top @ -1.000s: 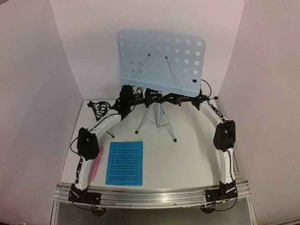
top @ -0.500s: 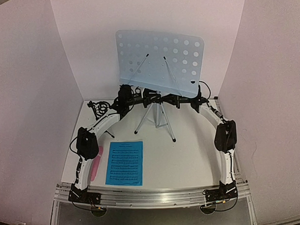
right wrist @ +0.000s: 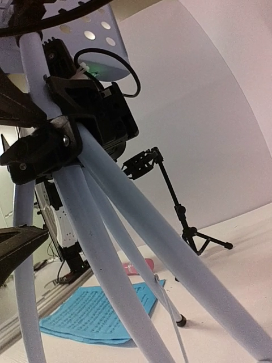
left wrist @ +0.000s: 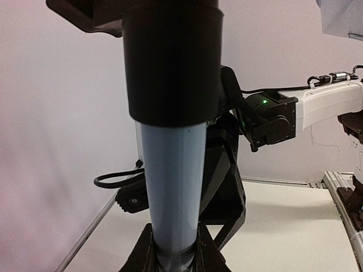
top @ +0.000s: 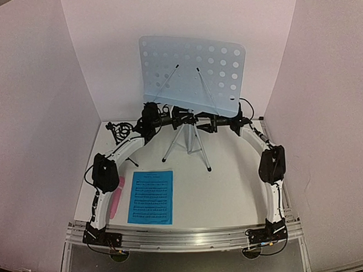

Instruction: Set up the instrument practice props

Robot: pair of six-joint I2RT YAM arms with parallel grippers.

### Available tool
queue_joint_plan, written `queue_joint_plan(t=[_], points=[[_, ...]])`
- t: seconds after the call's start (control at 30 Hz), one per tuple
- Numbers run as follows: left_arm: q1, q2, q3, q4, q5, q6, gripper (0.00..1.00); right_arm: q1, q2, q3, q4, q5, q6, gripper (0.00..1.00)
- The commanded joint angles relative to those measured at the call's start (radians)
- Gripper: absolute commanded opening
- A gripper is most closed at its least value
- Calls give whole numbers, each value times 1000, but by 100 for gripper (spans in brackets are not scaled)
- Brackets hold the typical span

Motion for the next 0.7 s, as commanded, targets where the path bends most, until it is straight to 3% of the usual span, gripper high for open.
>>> queue_joint_plan(t=[0.0, 0.27, 0.47, 0.67], points=[[1, 26, 19, -10, -7, 23, 0, -36, -148, -56, -8, 61, -413, 58], [1, 16, 31, -3, -11, 20, 0, -36, -266, -199, 23, 196, -1196, 59], [1, 6, 20, 19, -3, 12, 0, -35, -375, -510, 421, 195, -1750, 66], [2, 10, 30, 13, 0, -16, 0, -8, -338, -514, 486, 351, -2212, 68]])
